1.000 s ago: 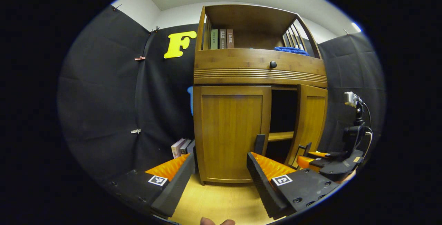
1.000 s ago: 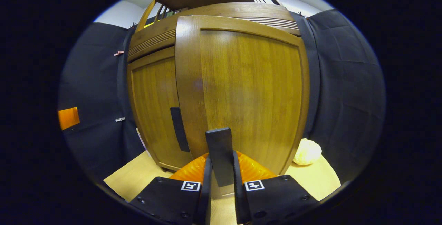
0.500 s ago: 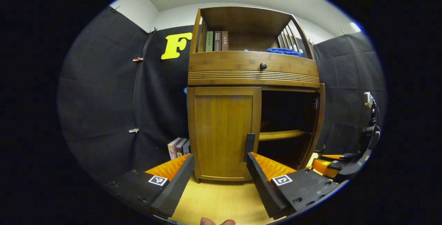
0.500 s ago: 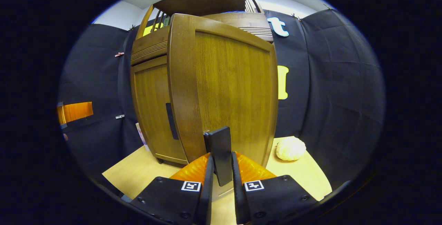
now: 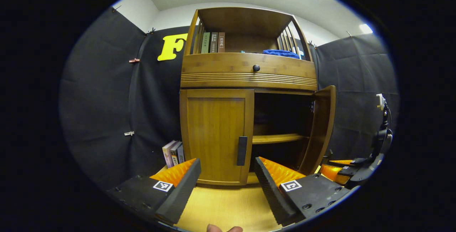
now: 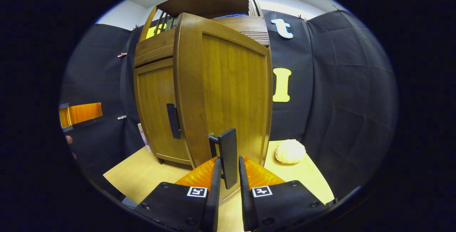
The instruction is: Open the right door of the double-door shoe cabinet with the right hand, and open the left door with the left hand.
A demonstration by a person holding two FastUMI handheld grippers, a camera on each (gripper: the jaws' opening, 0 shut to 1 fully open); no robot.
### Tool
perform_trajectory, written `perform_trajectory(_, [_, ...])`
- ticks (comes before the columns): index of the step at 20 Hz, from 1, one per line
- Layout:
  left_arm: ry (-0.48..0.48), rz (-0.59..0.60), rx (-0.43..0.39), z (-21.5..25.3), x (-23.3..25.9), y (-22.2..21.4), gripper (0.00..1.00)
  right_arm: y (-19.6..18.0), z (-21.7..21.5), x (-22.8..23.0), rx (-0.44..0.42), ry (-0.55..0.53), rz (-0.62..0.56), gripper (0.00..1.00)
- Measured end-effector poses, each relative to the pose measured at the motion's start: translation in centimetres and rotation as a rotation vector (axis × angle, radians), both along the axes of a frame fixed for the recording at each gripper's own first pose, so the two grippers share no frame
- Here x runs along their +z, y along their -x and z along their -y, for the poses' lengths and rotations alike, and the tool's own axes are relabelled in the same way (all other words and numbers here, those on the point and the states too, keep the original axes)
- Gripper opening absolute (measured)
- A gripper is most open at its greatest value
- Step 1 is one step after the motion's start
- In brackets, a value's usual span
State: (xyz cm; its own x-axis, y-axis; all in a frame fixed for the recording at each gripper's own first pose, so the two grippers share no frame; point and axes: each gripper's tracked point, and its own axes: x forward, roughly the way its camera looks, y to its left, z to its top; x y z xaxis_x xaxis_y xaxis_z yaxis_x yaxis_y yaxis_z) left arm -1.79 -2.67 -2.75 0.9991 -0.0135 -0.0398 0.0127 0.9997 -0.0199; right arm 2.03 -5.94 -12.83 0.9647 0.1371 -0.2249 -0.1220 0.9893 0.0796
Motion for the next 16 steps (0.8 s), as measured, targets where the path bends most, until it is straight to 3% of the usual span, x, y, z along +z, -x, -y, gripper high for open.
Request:
perform_trajectory(7, [0.021,-0.016,0.035,-1.4,-0.5,0.7,0.94,0.1,0.5,-0.3,-0.040,0.022,-0.005,0.31])
perform_trajectory(13, [0.029,-0.013,0.030,-1.3,-0.4,-0.1,0.94,0.5,4.0,-0.7,-0.072,-0.020,-0.009,0.31])
perform_trajectory(14, [0.028,-0.011,0.024,-1.0,-0.4,-0.4,0.94,2.8,4.8,-0.3,-0.075,-0.034,-0.033,0.30])
perform_trajectory(15, [0.026,-0.009,0.022,-0.9,-0.3,-0.6,0.94,0.1,6.5,-1.1,-0.097,-0.039,-0.023,0.22])
perform_trajectory(16, [0.025,-0.008,0.018,-0.7,-0.3,-0.9,0.94,0.3,7.1,-1.5,-0.097,-0.032,-0.039,0.14])
